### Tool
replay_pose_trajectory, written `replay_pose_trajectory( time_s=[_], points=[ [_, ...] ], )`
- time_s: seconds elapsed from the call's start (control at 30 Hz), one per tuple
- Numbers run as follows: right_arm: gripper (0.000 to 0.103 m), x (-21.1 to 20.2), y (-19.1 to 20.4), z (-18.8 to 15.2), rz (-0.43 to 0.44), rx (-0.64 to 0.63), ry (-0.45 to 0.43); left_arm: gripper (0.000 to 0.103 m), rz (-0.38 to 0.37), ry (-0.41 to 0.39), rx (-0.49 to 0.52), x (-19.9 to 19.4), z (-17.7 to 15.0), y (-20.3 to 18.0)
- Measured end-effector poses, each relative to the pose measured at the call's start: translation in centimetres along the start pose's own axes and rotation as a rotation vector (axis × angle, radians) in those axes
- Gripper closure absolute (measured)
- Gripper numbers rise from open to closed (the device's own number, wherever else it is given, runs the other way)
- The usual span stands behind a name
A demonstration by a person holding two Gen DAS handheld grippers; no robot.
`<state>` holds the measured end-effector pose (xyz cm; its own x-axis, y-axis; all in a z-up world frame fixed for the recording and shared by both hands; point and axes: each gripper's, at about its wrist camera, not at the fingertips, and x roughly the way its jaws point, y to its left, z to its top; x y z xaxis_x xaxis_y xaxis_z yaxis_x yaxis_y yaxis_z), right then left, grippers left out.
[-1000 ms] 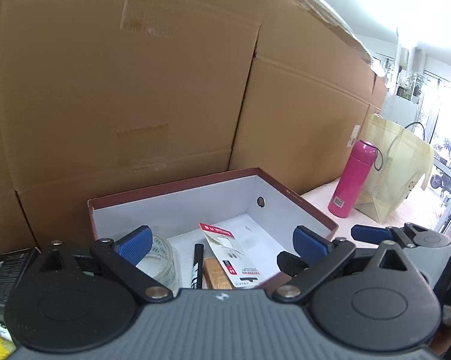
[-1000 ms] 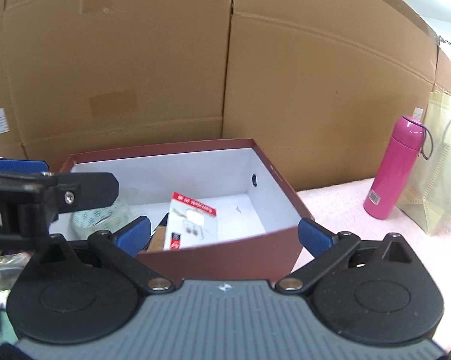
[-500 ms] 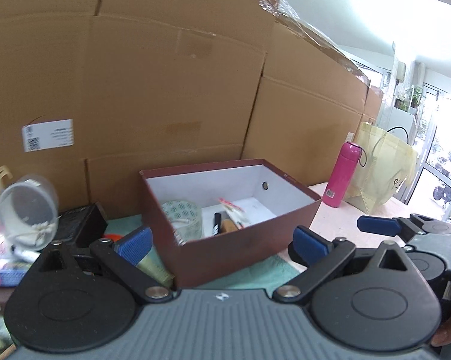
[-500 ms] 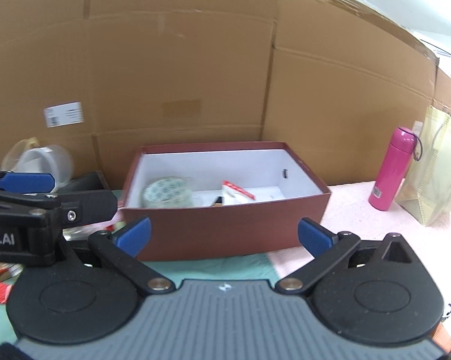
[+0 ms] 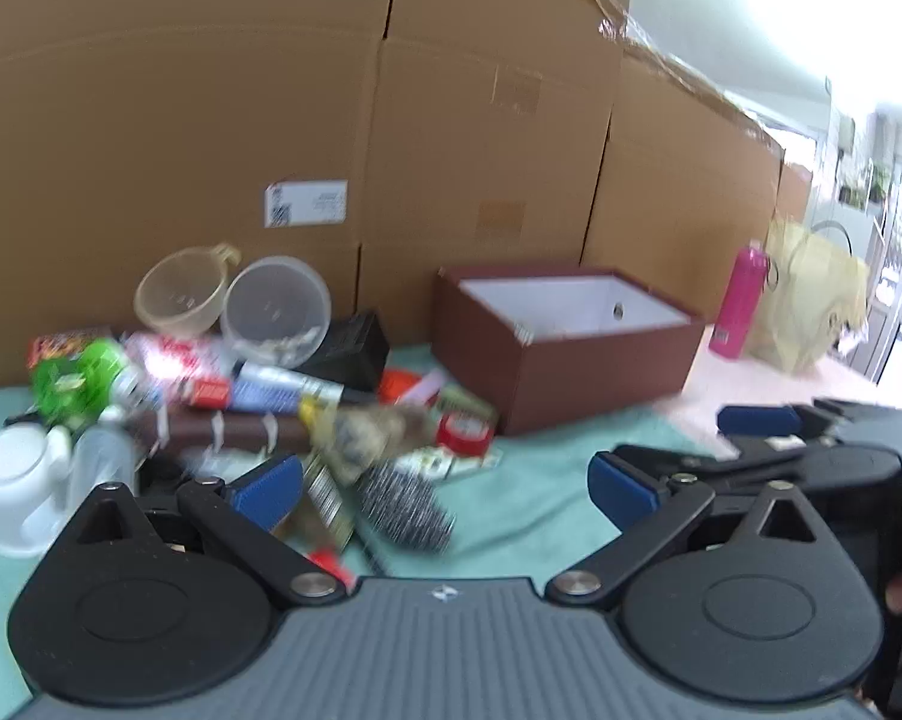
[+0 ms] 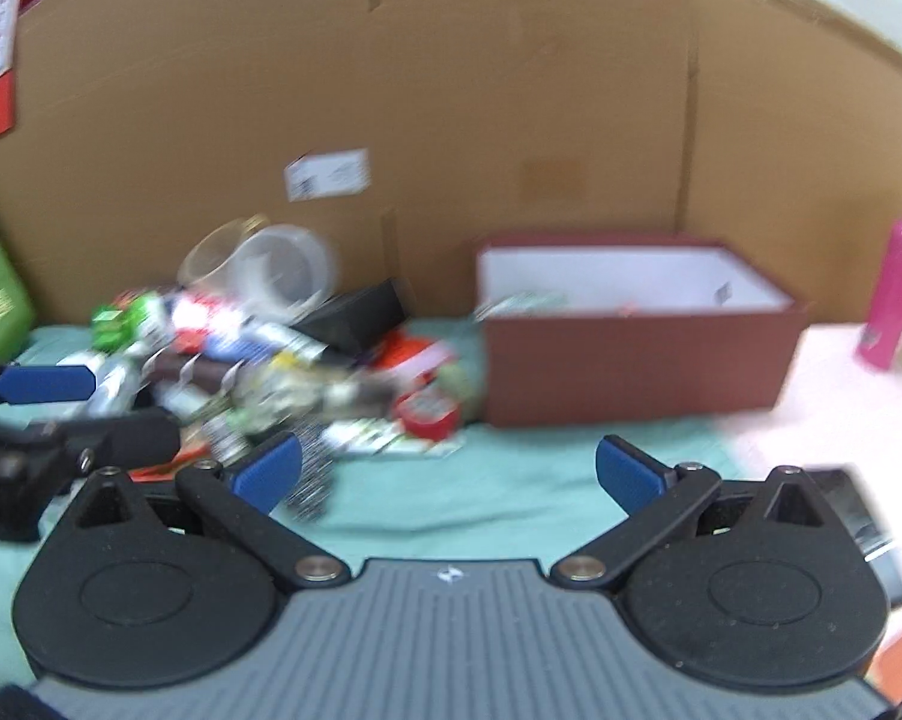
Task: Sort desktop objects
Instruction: 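Move both tools back over the pile of items, then grasp red paste tube with left tool while right tool grasps black marker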
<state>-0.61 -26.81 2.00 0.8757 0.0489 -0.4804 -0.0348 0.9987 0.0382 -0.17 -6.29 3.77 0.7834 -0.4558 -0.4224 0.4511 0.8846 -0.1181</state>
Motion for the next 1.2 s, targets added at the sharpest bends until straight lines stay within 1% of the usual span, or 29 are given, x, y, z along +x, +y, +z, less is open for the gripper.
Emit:
replay_pose_trajectory(
  time_s=[0.07, 0.13, 0.23, 0.3, 0.33, 0.47, 0.53, 0.6, 0.67, 0.73, 0.77, 0.8, 0.87, 0.93, 0.97, 1.0, 1.03, 1.07, 1.1, 1.13, 1.17, 1.2],
  points=[
    [0.002, 0.7, 1.5, -1.6, 0.039, -0.009, 0.028, 0.000, 0.013, 0.024, 0.008, -0.8, -2.2, 1.1],
    [0.002, 1.6, 3.2, -3.2, 0.056, -0.040, 0.061, 0.000, 0.025, 0.040, -0.004, -1.3, -4.0, 2.4],
    [0.002, 3.0, 5.6, -5.3, 0.079, -0.098, 0.124, 0.000, 0.027, 0.062, -0.072, -1.2, -5.7, 4.8],
    [0.002, 4.0, 6.8, -6.3, 0.090, -0.118, 0.159, 0.002, 0.041, 0.083, -0.105, -0.7, -5.9, 6.2],
    [0.002, 4.4, 7.3, -6.6, 0.097, -0.121, 0.170, 0.004, 0.042, 0.087, -0.104, -0.4, -5.9, 6.7],
    [0.002, 5.8, 8.4, -6.4, 0.114, -0.123, 0.183, 0.006, 0.028, 0.101, -0.042, 1.5, -5.4, 7.6],
    [0.004, 6.3, 8.7, -6.3, 0.116, -0.126, 0.184, 0.014, 0.040, 0.134, -0.017, 3.0, -5.5, 8.0],
    [0.005, 6.8, 8.8, -6.2, 0.116, -0.125, 0.190, 0.019, 0.037, 0.172, -0.021, 4.4, -5.7, 8.7],
    [0.009, 7.2, 8.9, -6.1, 0.123, -0.126, 0.197, 0.019, 0.041, 0.165, -0.011, 5.0, -5.7, 9.0],
    [0.016, 7.7, 9.0, -6.1, 0.130, -0.127, 0.207, 0.019, 0.033, 0.173, -0.003, 5.5, -5.6, 9.1],
    [0.017, 8.0, 9.1, -6.1, 0.130, -0.127, 0.212, 0.019, 0.029, 0.179, 0.000, 5.7, -5.5, 9.2],
    [0.020, 8.2, 9.1, -6.1, 0.129, -0.128, 0.216, 0.020, 0.029, 0.185, 0.005, 5.9, -5.5, 9.2],
    [0.023, 8.4, 9.3, -6.1, 0.130, -0.127, 0.211, 0.028, 0.042, 0.197, 0.012, 6.1, -5.5, 9.3],
    [0.030, 8.4, 9.4, -6.1, 0.132, -0.128, 0.206, 0.039, 0.040, 0.217, 0.006, 6.1, -5.6, 9.6],
    [0.033, 8.5, 9.5, -6.1, 0.133, -0.129, 0.204, 0.040, 0.043, 0.223, 0.019, 6.1, -5.6, 9.5],
    [0.039, 8.4, 9.6, -6.0, 0.132, -0.129, 0.201, 0.045, 0.040, 0.231, 0.030, 6.0, -5.7, 9.4],
    [0.048, 8.4, 9.6, -6.0, 0.128, -0.129, 0.198, 0.052, 0.032, 0.246, 0.041, 6.1, -5.9, 9.2],
    [0.053, 8.4, 9.7, -5.9, 0.123, -0.130, 0.196, 0.054, 0.019, 0.261, 0.049, 6.2, -6.0, 9.0],
    [0.066, 8.3, 9.7, -5.9, 0.124, -0.132, 0.194, 0.057, 0.016, 0.255, 0.062, 6.0, -6.2, 8.7],
    [0.075, 8.2, 9.7, -5.8, 0.129, -0.132, 0.195, 0.062, 0.011, 0.258, 0.071, 5.8, -6.3, 8.4],
    [0.077, 8.1, 9.7, -5.9, 0.132, -0.132, 0.196, 0.064, 0.000, 0.263, 0.073, 5.6, -6.3, 8.2],
    [0.083, 7.9, 9.6, -5.9, 0.136, -0.137, 0.198, 0.066, -0.015, 0.269, 0.068, 5.3, -6.4, 8.0]
  ],
)
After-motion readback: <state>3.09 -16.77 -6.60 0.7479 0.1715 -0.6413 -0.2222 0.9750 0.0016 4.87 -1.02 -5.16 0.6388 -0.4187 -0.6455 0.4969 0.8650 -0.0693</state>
